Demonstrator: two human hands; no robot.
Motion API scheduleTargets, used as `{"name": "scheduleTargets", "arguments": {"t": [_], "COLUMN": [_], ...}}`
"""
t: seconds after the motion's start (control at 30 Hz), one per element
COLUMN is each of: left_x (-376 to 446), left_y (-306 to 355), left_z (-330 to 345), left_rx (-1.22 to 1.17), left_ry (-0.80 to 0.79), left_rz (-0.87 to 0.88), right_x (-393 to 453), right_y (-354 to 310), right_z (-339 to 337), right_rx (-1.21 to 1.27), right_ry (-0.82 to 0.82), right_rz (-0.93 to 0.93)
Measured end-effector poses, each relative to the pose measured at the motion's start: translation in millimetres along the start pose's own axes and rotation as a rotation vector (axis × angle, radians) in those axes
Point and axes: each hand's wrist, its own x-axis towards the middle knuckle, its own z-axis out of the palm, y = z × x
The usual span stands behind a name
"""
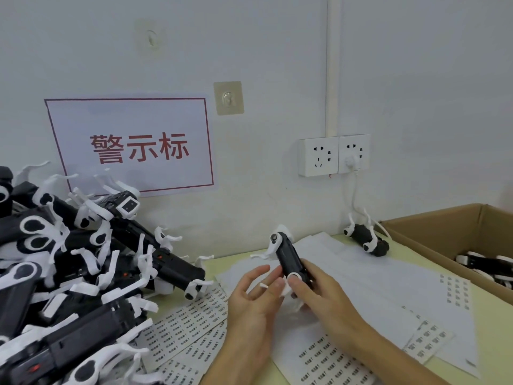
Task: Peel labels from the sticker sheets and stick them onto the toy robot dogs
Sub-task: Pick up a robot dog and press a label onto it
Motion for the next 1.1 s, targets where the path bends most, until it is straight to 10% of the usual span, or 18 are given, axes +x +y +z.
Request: {"name": "scheduleTargets", "arguments": {"t": [0.53,0.83,1.1], "left_x": [-4.8,-19.4,-17.8], "left_y": [-7.7,-19.7,-21.6], "left_z": [6.3,6.3,7.8], "left_rx": [0.605,1.398,1.599], "left_ry": [0.041,-0.321,-0.525], "left_rz": [0.211,0.779,0.662], "right_x": [14.4,10.8,5.8], "right_y": [-8.9,1.3,0.3], "right_z": [-22.5,-53.5,-67.5], "right_rx": [0.044,-0.299,-0.353], "right_ry": [0.275,-0.011,0.091], "right_rz": [0.095,-0.067,-0.053]}}
